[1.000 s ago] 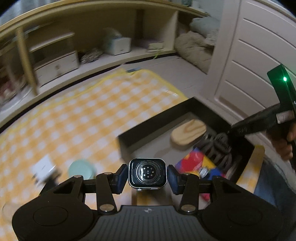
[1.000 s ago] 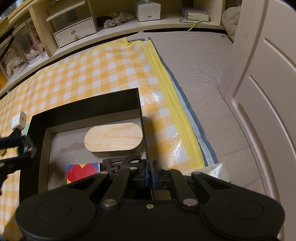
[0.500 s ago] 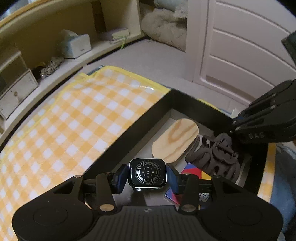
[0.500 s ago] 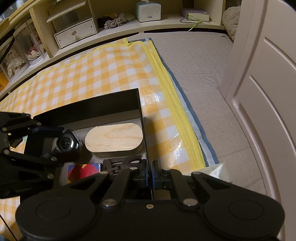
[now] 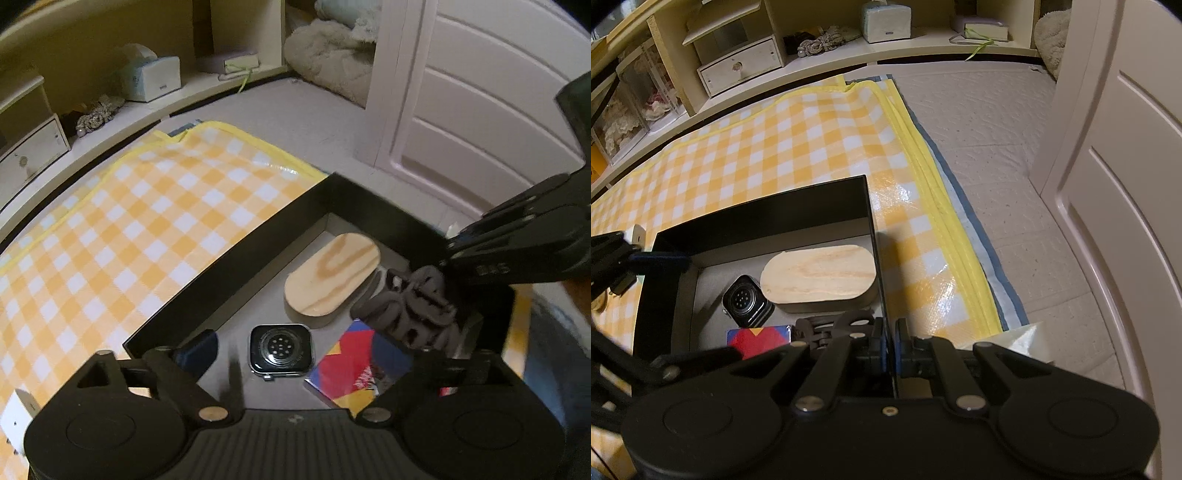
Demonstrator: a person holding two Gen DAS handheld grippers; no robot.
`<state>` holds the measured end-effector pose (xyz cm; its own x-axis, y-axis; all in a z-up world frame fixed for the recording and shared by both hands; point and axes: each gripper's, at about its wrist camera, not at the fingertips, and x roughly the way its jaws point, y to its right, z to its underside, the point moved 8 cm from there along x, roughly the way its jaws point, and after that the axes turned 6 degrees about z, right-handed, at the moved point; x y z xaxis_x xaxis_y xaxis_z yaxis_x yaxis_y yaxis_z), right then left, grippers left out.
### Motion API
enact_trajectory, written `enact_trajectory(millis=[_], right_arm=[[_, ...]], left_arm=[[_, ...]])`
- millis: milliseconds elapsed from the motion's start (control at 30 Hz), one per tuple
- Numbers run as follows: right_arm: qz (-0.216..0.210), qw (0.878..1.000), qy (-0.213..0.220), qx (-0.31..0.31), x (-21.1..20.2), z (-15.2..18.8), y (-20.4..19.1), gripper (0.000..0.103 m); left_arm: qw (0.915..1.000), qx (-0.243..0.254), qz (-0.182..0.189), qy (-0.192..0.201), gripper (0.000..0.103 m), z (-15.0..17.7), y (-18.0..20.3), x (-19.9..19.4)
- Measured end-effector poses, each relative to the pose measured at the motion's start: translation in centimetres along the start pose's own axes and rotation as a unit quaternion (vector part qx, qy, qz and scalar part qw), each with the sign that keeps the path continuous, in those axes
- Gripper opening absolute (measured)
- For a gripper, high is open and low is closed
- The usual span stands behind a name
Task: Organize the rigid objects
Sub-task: 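Withdraw the open left tool from the box toward the cloth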
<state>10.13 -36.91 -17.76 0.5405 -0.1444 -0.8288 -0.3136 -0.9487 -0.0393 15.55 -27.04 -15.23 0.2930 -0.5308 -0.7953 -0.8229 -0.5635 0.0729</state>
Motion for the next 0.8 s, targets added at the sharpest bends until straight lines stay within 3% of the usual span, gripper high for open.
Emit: enact_trajectory(millis=[167,567,800], right_arm=[[0.000,1.000,0.000,0.001,0.0,0.0,0.0,0.005],[0.000,1.000,-0.001,0.001,0.1,0.0,0.1,0.005],[0.000,1.000,-0.001,0.001,0.1,0.0,0.1,0.005]], left_arm=[[0.9996,-0.024,0.002,0.015,0.103,0.0,0.9,-2.1],[0.9984,-0.036,-0.016,0.041,0.103,0.9,3.2,-7.7],[0.9973,-0.048,-0.006,0.056,0.103,1.5,4.7,-10.2]])
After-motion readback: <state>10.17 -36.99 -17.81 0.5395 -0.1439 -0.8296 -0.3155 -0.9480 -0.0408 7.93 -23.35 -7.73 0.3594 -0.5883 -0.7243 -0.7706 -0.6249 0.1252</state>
